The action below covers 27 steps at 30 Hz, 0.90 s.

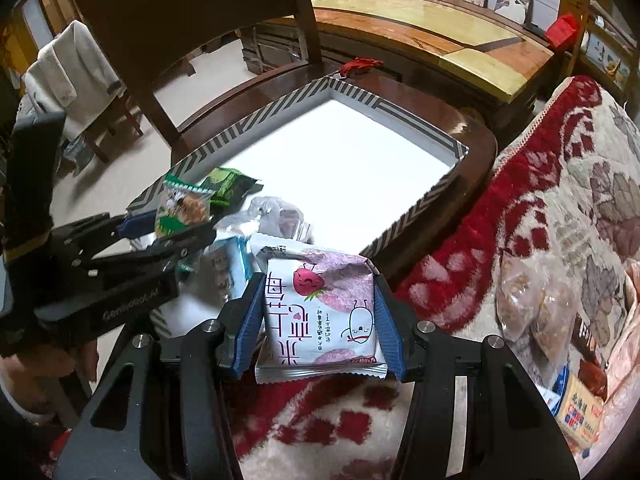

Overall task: Organize snacks
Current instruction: 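Carry both packets over the white tray and open both grippers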

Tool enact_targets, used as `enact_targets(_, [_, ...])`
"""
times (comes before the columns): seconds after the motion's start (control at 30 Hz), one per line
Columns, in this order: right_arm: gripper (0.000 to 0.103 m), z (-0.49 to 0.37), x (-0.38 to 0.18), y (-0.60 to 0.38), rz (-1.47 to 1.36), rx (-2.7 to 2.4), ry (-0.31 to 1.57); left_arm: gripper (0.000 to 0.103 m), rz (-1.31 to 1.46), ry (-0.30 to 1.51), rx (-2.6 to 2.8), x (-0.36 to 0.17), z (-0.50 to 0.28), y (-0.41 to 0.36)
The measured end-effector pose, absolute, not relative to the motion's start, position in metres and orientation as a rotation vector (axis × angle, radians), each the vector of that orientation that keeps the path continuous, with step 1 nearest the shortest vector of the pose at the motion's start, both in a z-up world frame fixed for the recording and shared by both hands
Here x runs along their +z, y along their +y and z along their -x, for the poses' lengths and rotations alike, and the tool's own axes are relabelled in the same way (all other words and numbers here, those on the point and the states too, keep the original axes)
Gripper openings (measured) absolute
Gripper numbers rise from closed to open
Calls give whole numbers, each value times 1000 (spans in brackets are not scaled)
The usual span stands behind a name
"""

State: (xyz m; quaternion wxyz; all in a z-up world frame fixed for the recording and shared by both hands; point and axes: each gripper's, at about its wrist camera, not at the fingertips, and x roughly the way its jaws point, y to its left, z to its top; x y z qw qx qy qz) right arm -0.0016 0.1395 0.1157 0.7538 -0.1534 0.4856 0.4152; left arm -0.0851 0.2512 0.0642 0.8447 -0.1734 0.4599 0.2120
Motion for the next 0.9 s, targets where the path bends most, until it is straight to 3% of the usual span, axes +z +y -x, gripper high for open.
enact_targets(0.9, [51, -51, 74, 216, 427, 876, 1092, 51, 385, 1017, 479, 40, 72, 269])
